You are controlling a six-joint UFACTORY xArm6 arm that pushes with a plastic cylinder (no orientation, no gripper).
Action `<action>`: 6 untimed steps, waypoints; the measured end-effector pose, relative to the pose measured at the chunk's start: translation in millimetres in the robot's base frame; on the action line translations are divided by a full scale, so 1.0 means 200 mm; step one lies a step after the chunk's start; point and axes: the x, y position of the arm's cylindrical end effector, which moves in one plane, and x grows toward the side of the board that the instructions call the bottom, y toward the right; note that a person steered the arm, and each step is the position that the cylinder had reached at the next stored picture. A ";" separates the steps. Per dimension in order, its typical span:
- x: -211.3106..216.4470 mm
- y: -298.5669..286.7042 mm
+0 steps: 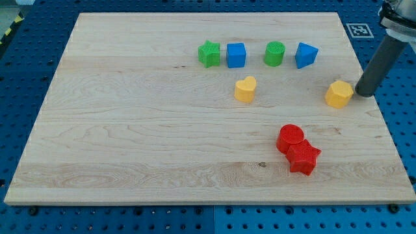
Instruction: Move yellow hexagon into the yellow heart
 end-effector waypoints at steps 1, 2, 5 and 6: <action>0.05 0.00; 0.05 -0.02; 0.05 -0.30; 0.05 -0.39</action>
